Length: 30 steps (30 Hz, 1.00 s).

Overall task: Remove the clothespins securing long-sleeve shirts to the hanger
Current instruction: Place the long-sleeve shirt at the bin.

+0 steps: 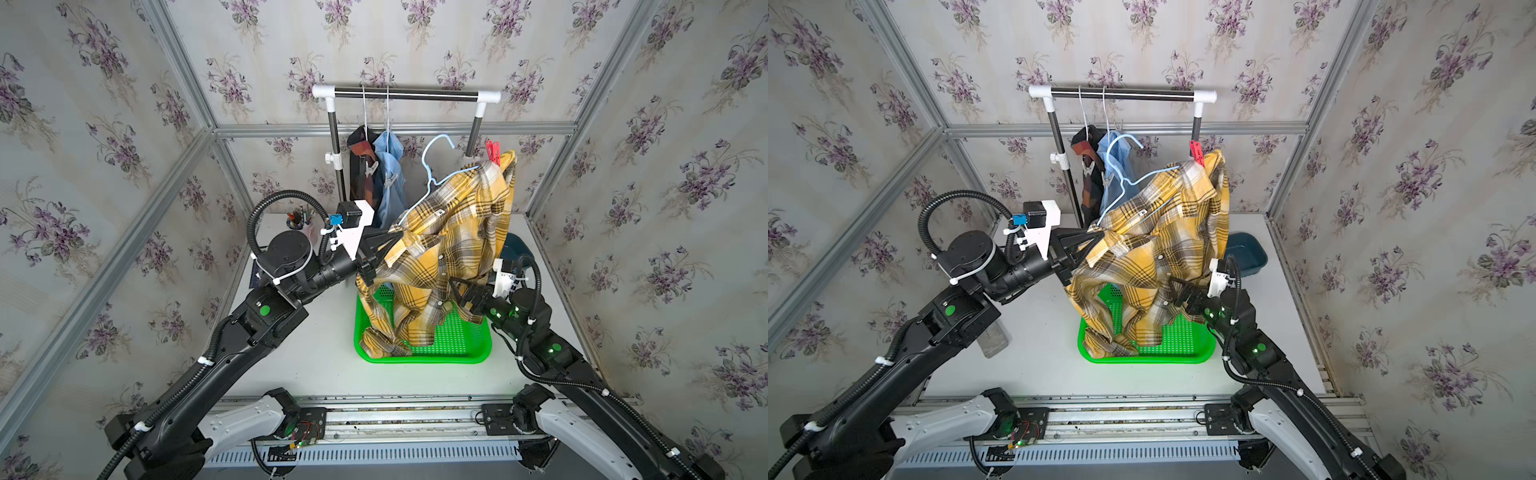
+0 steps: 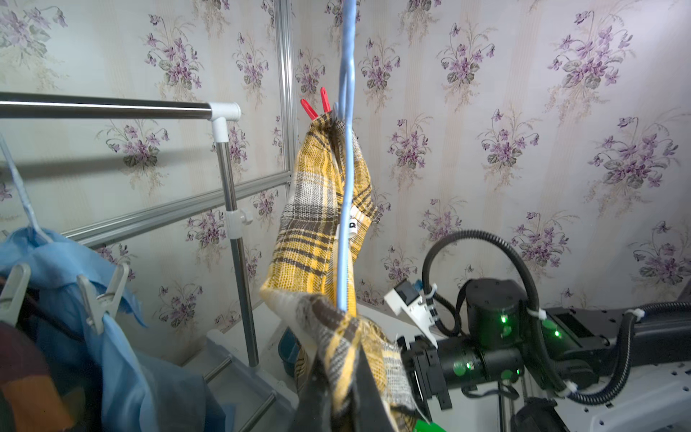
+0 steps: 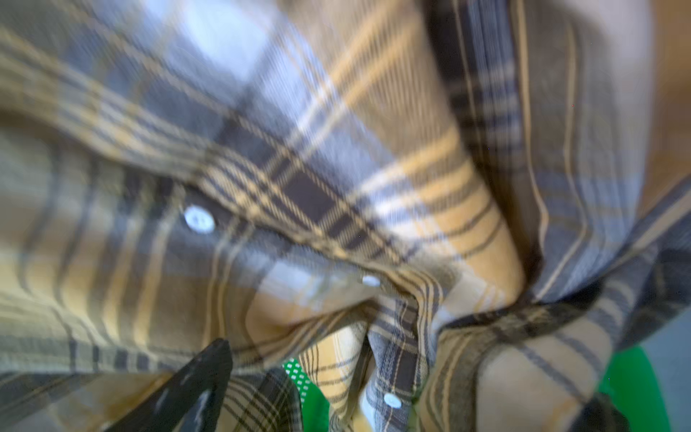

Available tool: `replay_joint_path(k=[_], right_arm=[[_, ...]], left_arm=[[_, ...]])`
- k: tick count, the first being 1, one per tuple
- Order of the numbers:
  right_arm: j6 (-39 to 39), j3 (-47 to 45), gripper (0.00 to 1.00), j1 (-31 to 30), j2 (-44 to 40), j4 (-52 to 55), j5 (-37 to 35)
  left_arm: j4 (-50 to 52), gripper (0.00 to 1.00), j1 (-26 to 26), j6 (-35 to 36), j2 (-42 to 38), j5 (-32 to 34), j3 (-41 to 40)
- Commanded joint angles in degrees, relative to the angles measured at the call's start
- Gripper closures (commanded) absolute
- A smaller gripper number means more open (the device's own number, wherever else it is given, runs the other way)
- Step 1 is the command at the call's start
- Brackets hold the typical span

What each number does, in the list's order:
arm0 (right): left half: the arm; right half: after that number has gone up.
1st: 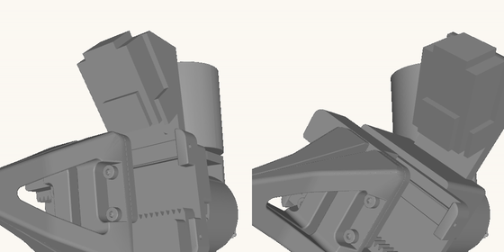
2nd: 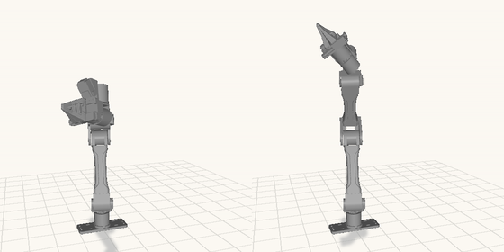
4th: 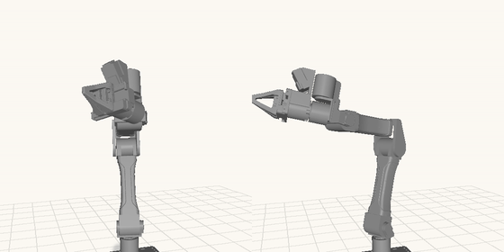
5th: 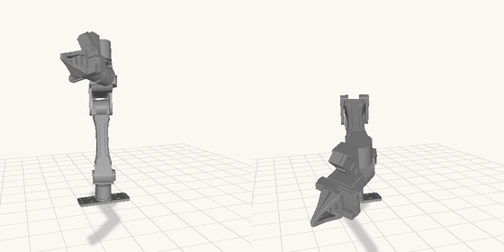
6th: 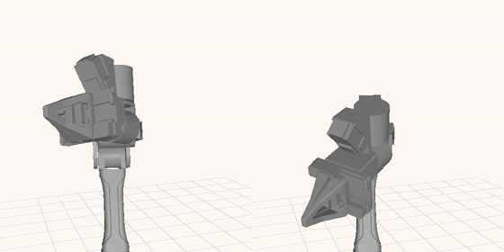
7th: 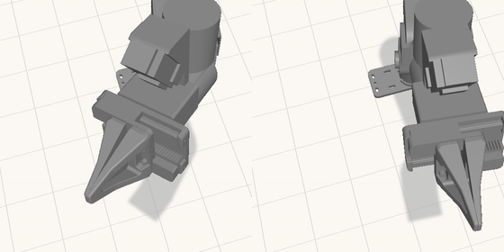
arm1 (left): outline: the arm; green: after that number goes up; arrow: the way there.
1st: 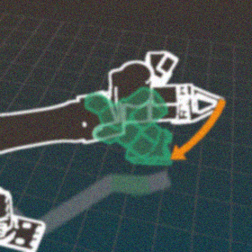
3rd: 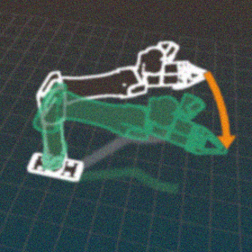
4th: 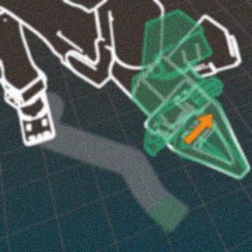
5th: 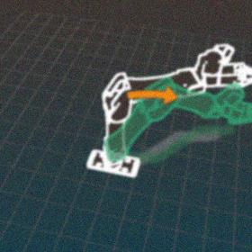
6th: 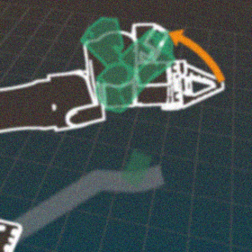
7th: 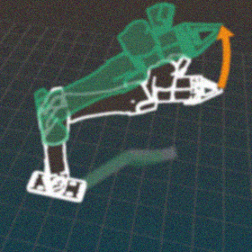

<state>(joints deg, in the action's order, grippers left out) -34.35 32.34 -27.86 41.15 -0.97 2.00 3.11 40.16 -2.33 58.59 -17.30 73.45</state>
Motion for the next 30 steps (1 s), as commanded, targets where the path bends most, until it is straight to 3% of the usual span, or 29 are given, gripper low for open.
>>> replay_joint_path(k=[1,7,10,12,15,18,21,25,30], right_arm=[[4.09,2.23,0.00,2.16,0.90,4.73,-1.92],[4.73,2.16,0.01,5.83,3.33,-0.02,7.57],[-0.16,-1.38,0.08,5.69,4.89,-8.56,17.53],[-2.89,-3.61,0.09,3.44,5.35,-13.41,19.85],[-0.27,-5.10,0.06,-7.11,4.55,-14.95,12.43],[-1.54,-6.52,0.04,-10.83,5.97,-18.70,15.03],[-0.91,-6.93,0.00,-10.99,6.54,-16.26,15.37],[-0.56,-2.90,0.00,-8.31,7.66,8.06,-13.75],[-0.74,-6.51,0.00,-1.24,4.39,4.68,-6.10]], left_arm=[[2.08,1.00,-0.29,1.02,-2.66,1.08,-1.44],[6.63,1.00,-0.64,2.23,-7.77,3.55,-2.09],[9.14,1.00,-0.93,3.53,-9.33,4.75,-1.14],[10.64,1.00,-1.13,4.45,-9.78,5.62,-0.47],[11.87,1.00,-1.48,5.48,-10.81,6.73,0.02],[13.80,1.00,-1.85,6.91,-11.56,7.61,1.48],[15.39,1.00,-2.06,7.77,-11.39,8.25,2.14],[15.89,1.00,-2.02,7.34,-10.06,7.46,1.41],[15.86,1.00,-2.02,7.50,-7.88,5.18,0.84]])
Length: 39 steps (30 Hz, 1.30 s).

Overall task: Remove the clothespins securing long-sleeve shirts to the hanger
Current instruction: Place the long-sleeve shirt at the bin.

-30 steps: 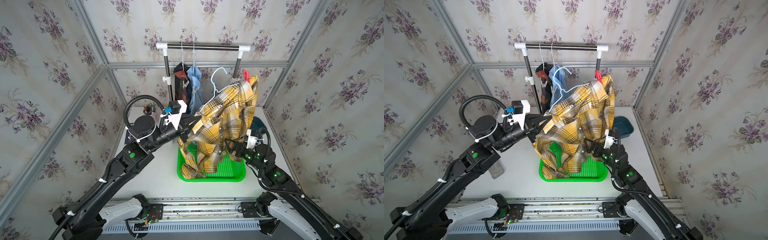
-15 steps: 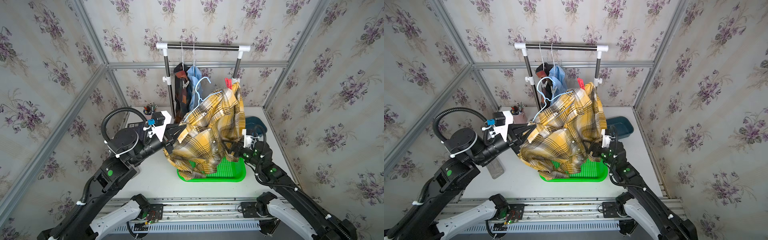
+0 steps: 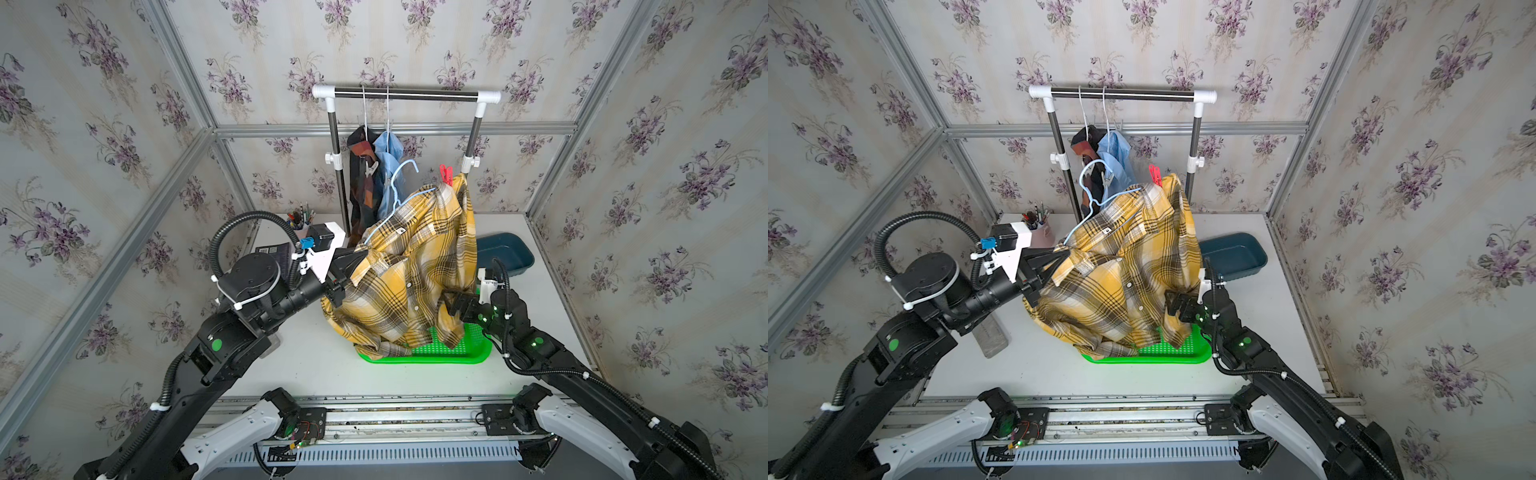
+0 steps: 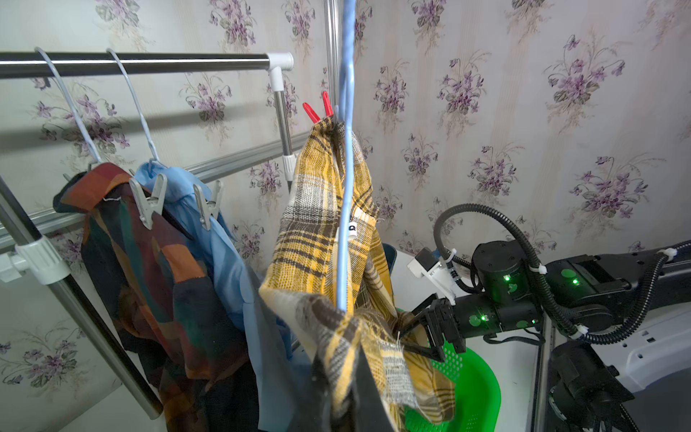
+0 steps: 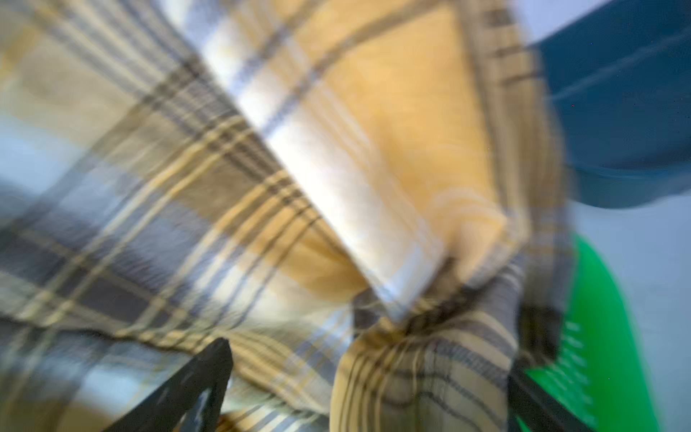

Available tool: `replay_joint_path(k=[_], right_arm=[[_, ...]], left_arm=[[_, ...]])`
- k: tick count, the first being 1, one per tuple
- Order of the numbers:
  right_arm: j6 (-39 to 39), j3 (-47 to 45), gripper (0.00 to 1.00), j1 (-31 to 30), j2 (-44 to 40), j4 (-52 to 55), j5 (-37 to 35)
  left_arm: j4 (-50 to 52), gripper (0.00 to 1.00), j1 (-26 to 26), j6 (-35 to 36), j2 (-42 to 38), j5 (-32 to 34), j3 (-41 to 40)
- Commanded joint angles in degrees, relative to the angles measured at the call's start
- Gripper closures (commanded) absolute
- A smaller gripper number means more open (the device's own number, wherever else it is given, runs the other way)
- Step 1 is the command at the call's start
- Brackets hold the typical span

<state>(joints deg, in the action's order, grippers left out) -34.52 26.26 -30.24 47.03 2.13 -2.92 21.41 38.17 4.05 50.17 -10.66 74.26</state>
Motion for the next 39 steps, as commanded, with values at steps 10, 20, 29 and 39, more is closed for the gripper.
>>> replay_joint_path(k=[10,20,29,39], right_arm=[[0.16,3.95,0.00,14.47,-8.89,5.08,7.25],[-3.54,11.82,0.02,29.44,12.45,-11.57,23.00],[-2.77,14.62,0.03,14.94,20.01,-15.49,19.66],[-2.26,3.32,0.00,23.84,6.38,-2.77,17.07]], left_arm=[[-0.74,1.00,-0.03,-0.67,0.70,-6.12,-3.56],[9.43,1.00,-0.03,-1.93,-4.33,-12.28,-0.22],[13.48,1.00,-0.08,-1.61,-4.19,-13.25,2.00],[7.00,1.00,0.40,-2.71,1.65,-15.53,-2.87]])
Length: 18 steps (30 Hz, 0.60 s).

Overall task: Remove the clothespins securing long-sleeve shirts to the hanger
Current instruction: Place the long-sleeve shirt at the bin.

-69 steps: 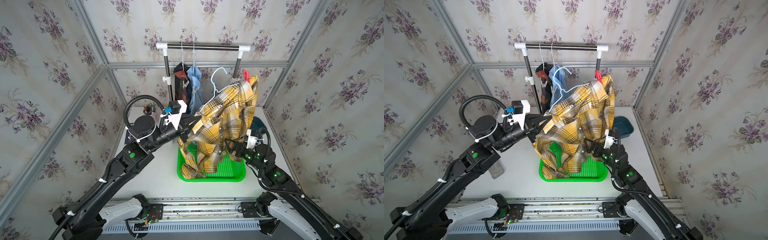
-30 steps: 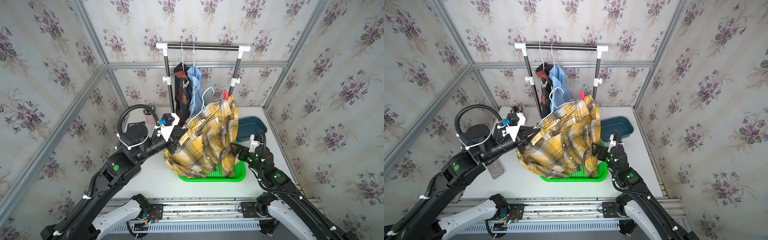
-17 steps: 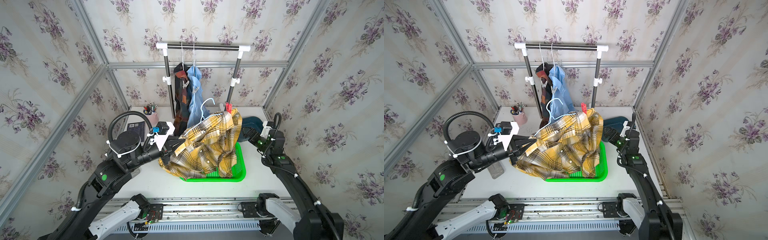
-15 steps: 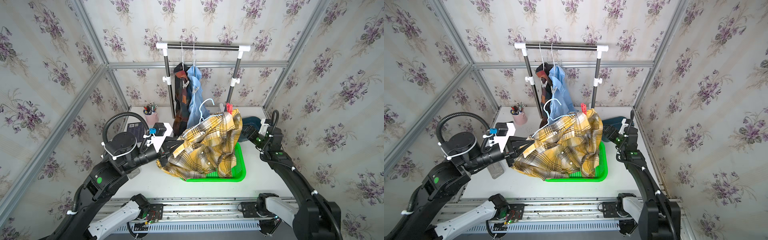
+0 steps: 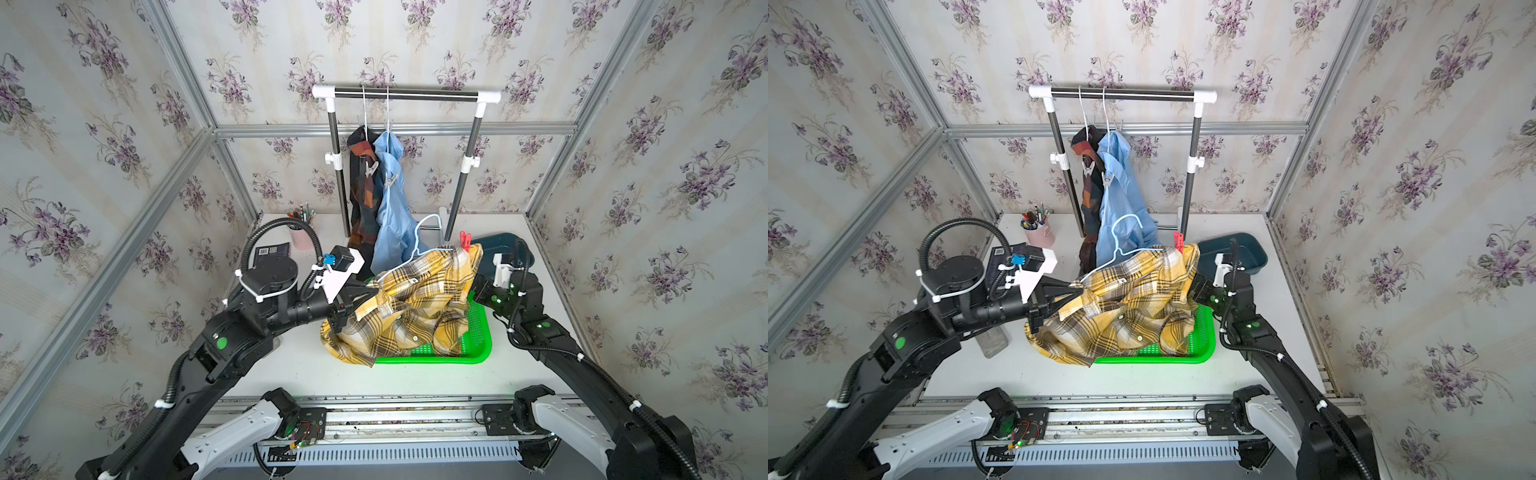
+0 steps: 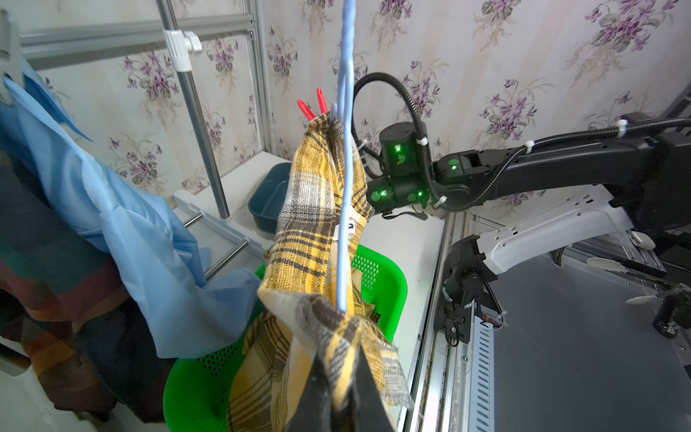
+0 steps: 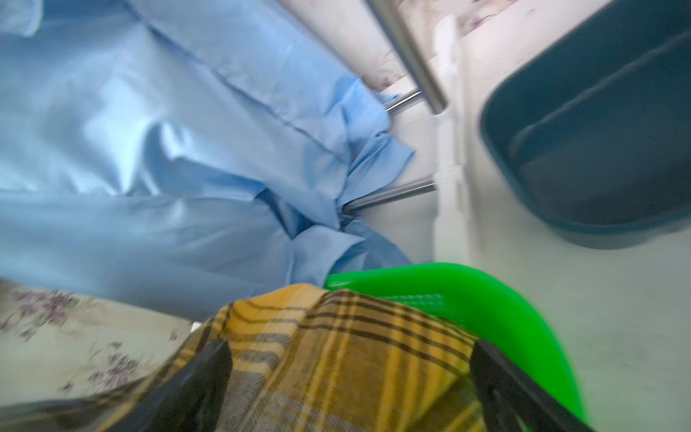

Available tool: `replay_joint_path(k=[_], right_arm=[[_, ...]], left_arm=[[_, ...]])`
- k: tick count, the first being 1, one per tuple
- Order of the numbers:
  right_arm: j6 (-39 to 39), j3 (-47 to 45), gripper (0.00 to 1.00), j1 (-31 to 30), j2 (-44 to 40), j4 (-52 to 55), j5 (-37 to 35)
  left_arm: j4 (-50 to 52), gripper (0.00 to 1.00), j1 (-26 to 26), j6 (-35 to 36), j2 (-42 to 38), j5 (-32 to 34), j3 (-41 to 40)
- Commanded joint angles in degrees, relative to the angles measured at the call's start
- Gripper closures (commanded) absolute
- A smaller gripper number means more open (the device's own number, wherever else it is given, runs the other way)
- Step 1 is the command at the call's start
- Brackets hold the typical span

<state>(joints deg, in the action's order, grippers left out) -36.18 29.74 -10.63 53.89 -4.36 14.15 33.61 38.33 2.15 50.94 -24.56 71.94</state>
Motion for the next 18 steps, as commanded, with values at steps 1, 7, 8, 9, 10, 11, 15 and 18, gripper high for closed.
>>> replay_joint_path(k=[1,7,8,9,10,11,15,18], right_arm=[[-0.70,0.25,0.00,7.03,0.06,4.75,0.64],[-3.23,-1.31,0.02,13.27,5.48,1.33,7.42],[-4.33,-2.54,0.04,13.27,6.38,-0.46,9.47],[-5.39,-3.86,0.05,13.28,6.90,-2.14,11.12],[-6.76,-5.72,0.08,13.19,7.15,-4.08,12.60],[-7.88,-7.47,0.09,13.06,7.26,-5.98,13.61],[-9.80,-11.18,0.11,10.27,7.66,-10.75,14.38],[-12.10,-11.34,0.14,7.21,9.64,-14.67,14.06]], left_arm=[[-6.05,1.00,0.55,-0.92,1.90,-1.58,-0.89],[-13.00,1.00,4.33,-0.42,6.65,3.76,-5.21],[-13.91,1.00,5.62,0.22,7.33,6.03,-5.75],[-14.77,1.00,6.83,1.15,7.79,8.77,-6.37],[-16.34,1.00,8.20,2.04,8.11,11.80,-7.51],[-18.69,1.00,9.02,2.46,8.29,14.84,-9.17],[-25.34,1.00,9.65,2.57,9.34,23.95,-13.08],[-28.02,1.00,9.88,4.90,10.13,29.12,-14.74]])
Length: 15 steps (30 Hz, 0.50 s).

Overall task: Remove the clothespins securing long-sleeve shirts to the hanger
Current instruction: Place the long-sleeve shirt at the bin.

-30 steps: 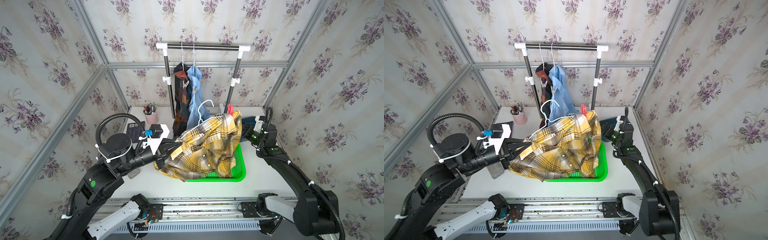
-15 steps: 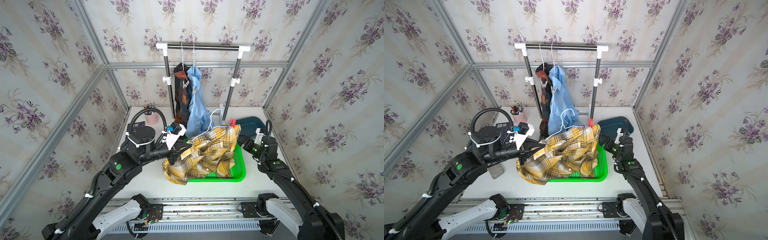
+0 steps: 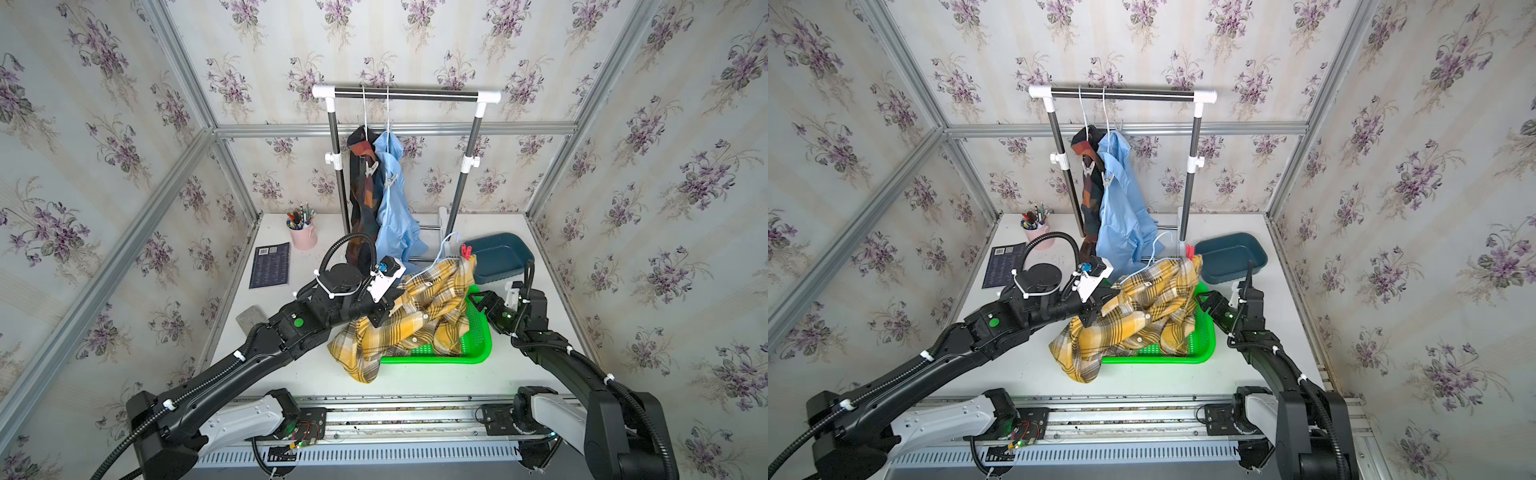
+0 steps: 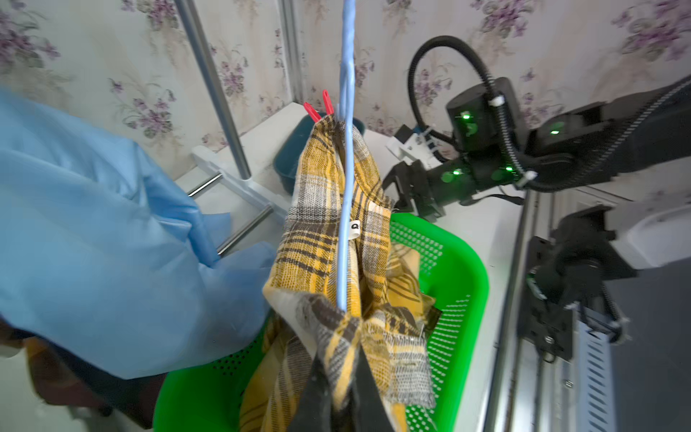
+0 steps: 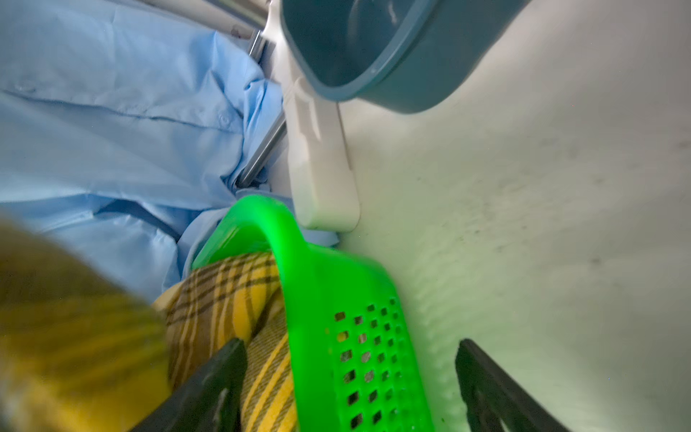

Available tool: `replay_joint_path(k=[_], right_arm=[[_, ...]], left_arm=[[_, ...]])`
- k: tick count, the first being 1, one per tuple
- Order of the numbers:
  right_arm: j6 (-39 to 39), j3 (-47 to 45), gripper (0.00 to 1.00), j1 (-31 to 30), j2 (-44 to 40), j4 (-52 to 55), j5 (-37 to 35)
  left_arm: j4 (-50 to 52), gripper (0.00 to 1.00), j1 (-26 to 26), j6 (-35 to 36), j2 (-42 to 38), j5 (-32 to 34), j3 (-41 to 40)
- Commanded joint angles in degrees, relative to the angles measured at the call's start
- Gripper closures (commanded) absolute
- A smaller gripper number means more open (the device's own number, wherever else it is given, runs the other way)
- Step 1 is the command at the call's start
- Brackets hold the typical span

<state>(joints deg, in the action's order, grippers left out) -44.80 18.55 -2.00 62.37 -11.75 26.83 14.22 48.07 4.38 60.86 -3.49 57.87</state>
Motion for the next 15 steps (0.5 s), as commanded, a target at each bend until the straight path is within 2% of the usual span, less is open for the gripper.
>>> replay_joint_path(k=[1,5,8,10,15], right_arm=[[-4.43,-0.11,0.15,-2.30,1.98,-9.10,1.38],[-6.22,1.80,0.18,-4.88,6.64,-14.92,1.42],[-6.54,3.13,0.16,-5.23,9.78,-18.73,1.51],[-5.13,5.63,0.15,-4.87,9.83,-14.49,-0.30],[0.49,9.57,0.06,-3.75,-2.46,0.70,-12.43]], left_arm=[[-9.39,1.00,0.15,3.28,0.31,9.40,-1.28],[-10.35,1.00,0.14,4.75,0.18,10.80,-2.24],[-10.35,1.00,0.43,5.33,-0.29,11.23,-2.80],[-10.37,1.00,1.29,6.25,-0.70,12.33,-3.33],[-10.68,1.00,6.04,11.44,-0.77,17.87,-4.70]])
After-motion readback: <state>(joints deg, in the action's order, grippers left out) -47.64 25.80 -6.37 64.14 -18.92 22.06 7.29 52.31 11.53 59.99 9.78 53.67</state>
